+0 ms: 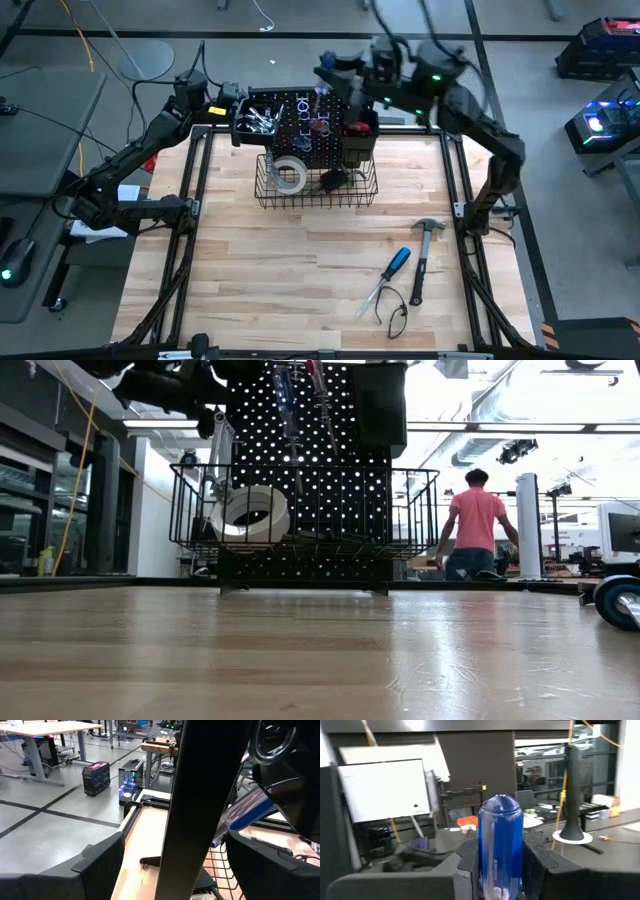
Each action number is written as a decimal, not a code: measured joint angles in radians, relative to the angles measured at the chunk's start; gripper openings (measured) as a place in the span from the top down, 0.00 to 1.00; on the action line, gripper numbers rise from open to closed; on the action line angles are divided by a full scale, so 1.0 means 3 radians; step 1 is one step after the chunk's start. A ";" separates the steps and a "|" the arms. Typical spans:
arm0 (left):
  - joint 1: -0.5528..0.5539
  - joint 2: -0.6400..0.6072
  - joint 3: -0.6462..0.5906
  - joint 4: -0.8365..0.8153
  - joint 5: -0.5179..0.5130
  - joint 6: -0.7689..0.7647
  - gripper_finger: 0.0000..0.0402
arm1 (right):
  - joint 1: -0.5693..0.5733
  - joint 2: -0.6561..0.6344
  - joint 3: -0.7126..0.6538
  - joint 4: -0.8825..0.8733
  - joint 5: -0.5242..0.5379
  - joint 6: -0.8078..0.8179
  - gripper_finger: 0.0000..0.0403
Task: Hang tools onto peg board
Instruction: Hang the blue transparent screwdriver on the peg board, then put the red transparent screwdriver in the right black bin on the pegboard
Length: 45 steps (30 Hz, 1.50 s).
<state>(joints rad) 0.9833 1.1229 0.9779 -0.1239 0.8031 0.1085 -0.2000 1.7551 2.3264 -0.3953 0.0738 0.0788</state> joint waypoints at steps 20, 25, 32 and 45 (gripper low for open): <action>0.0000 0.0000 0.0001 0.0022 -0.0004 0.0024 0.19 | -0.0238 0.0411 -0.0001 0.0078 0.0131 -0.0120 0.80; 0.0000 0.0000 0.0002 0.0035 -0.0004 0.0023 0.19 | -0.0232 0.0480 -0.0001 -0.0006 0.0129 -0.0138 0.80; 0.0000 0.0000 0.0002 0.0049 -0.0005 0.0025 0.19 | -0.0219 0.0489 -0.0003 -0.0263 0.0342 -0.0262 0.80; 0.0000 0.0000 0.0002 0.0056 -0.0006 0.0025 0.19 | -0.0153 0.0486 -0.0003 -0.0217 0.0431 -0.0254 0.44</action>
<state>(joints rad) 0.9833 1.1229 0.9786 -0.1070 0.8014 0.1162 -0.2459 1.9008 2.3257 -0.4604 0.2031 0.0026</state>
